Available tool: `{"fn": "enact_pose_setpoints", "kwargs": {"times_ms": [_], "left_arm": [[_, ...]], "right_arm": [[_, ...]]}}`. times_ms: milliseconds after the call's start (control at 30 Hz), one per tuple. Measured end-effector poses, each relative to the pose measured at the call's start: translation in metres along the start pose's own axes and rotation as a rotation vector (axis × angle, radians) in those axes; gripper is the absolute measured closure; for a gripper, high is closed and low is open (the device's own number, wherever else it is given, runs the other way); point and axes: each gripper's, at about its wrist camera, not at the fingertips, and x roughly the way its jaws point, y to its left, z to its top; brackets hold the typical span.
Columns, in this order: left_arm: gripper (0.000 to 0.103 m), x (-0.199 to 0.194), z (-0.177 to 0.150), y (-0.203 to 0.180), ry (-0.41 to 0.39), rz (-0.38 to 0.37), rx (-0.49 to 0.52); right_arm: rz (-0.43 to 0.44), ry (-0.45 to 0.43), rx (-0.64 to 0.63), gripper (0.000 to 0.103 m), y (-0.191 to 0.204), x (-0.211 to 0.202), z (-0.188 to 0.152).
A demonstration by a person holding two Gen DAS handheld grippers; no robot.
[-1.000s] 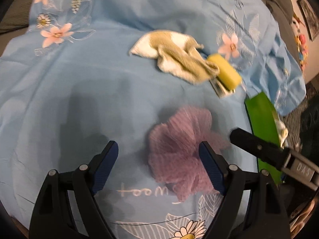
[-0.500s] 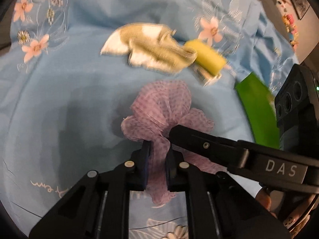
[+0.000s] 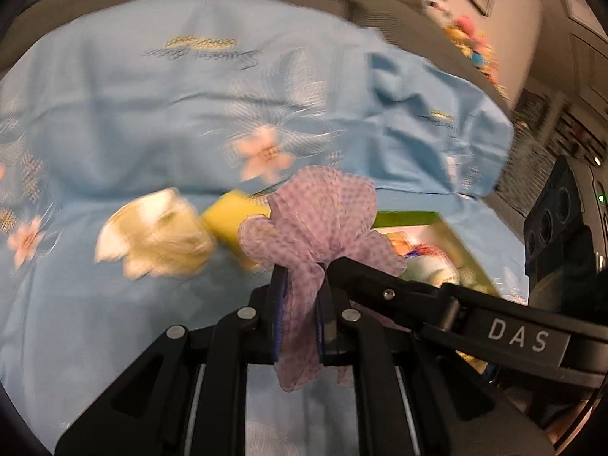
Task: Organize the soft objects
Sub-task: 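Carry the scrubber with the right tool into the box and release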
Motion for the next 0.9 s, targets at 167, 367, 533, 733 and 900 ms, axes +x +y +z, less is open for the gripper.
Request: {"fn": "enact_pose_setpoints", "kwargs": {"times_ms": [167, 367, 533, 733, 900], "left_arm": [[0.094, 0.026, 0.02, -0.064, -0.009, -0.105, 0.106], [0.094, 0.082, 0.025, -0.135, 0.091, -0.284, 0.191], [0.093, 0.122, 0.007, -0.174, 0.185, -0.334, 0.227], [0.088, 0.139, -0.014, -0.194, 0.193, -0.235, 0.322], [0.072, 0.137, -0.009, -0.181, 0.198, -0.243, 0.279]], "right_arm": [[-0.042, -0.155, 0.068, 0.071, -0.034, -0.049, 0.021], [-0.229, -0.303, 0.193, 0.071, -0.093, -0.1, 0.038], [-0.408, -0.308, 0.284, 0.071, -0.14, -0.113, 0.045], [-0.487, -0.197, 0.371, 0.071, -0.176, -0.092, 0.05], [-0.465, -0.21, 0.401, 0.067, -0.177, -0.097, 0.047]]}}
